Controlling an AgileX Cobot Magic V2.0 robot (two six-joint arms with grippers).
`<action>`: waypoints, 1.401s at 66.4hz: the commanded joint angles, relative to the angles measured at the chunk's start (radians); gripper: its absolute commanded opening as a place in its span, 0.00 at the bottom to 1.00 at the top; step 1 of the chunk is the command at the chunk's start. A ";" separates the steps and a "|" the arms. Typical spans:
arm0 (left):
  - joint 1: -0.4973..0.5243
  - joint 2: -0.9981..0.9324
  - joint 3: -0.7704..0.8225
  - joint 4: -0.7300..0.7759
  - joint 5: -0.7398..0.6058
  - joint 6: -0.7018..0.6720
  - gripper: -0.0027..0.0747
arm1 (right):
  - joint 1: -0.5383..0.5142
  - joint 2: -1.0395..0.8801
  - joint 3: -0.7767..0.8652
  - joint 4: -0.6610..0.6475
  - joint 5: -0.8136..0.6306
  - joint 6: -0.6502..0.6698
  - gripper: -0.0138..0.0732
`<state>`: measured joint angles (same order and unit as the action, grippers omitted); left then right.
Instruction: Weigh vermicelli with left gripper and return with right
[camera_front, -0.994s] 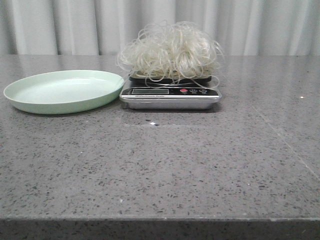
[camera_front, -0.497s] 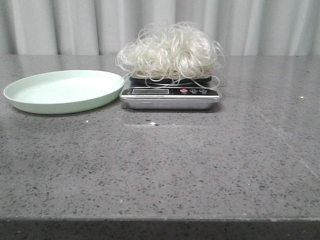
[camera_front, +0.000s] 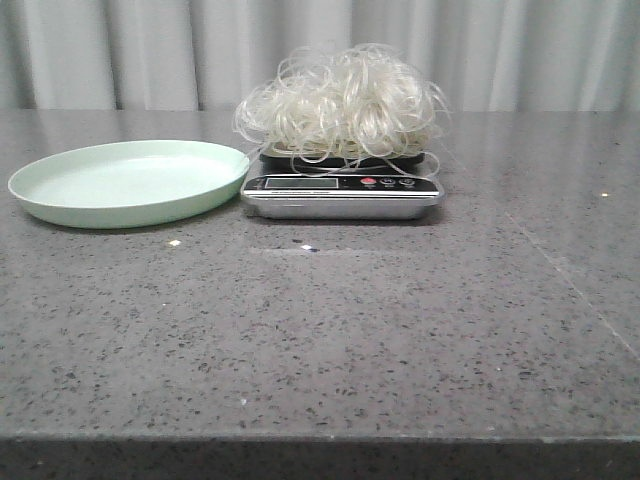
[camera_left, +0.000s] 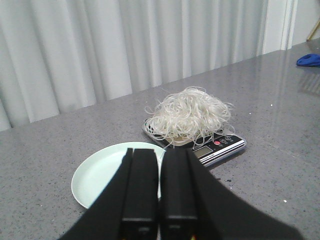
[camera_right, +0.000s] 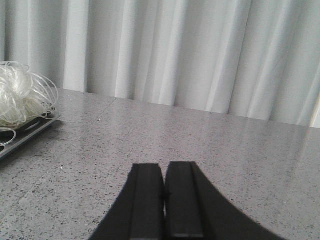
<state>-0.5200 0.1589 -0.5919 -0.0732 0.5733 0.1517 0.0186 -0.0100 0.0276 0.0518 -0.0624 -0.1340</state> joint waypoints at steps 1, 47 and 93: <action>0.002 -0.080 0.044 -0.003 -0.087 0.000 0.20 | -0.005 -0.017 -0.008 -0.013 -0.082 -0.005 0.35; 0.002 -0.159 0.195 -0.030 -0.155 0.000 0.20 | -0.003 -0.013 -0.062 0.091 -0.251 0.086 0.35; 0.002 -0.159 0.195 -0.032 -0.155 0.000 0.20 | -0.001 0.615 -0.645 0.100 0.344 0.086 0.35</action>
<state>-0.5200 -0.0053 -0.3704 -0.0917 0.4988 0.1517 0.0186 0.5655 -0.5779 0.1449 0.3426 -0.0484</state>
